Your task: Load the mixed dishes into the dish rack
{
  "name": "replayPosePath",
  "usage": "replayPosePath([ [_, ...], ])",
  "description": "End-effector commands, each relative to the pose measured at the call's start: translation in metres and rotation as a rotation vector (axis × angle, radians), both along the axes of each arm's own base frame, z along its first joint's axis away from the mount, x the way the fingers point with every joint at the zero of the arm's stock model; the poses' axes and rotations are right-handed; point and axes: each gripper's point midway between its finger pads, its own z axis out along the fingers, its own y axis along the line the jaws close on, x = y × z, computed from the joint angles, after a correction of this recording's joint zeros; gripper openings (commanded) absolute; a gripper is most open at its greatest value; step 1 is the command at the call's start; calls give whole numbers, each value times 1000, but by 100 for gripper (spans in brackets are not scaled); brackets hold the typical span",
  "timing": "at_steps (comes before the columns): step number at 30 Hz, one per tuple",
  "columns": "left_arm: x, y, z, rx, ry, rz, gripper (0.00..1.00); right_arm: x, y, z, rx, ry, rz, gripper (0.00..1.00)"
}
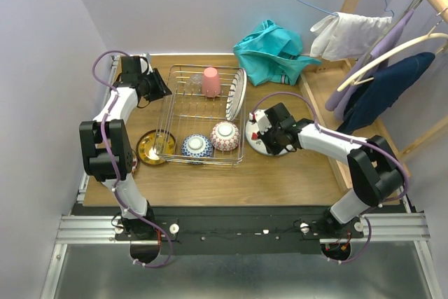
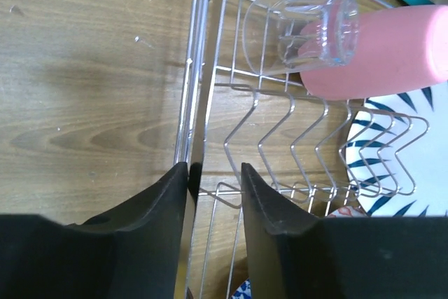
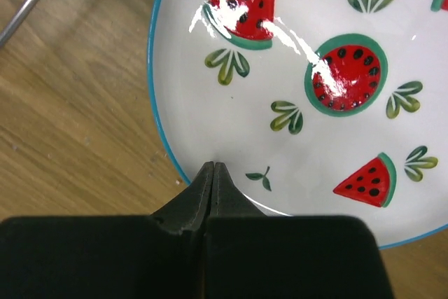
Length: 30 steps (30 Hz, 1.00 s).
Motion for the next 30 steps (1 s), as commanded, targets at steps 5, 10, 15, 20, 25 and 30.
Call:
replayPosePath([
  [5, 10, -2, 44, 60, -118, -73, 55, -57, -26, -10, -69, 149, 110, 4],
  [10, 7, -1, 67, 89, -173, -93, 56, -79, -42, -22, -114, 166, 225, 5],
  [15, -6, -4, 95, 108, -221, -120, 57, -108, -64, -32, -167, 201, 346, 5],
  [20, -16, -7, 120, 109, -267, -142, 57, -130, -87, -37, -221, 208, 421, 5],
  [25, -27, -20, 133, 100, -312, -200, 57, -128, -83, -27, -209, 184, 484, 4],
  [30, -37, -33, 141, 118, -348, -263, 57, -113, -88, -14, -262, 117, 500, 8],
])
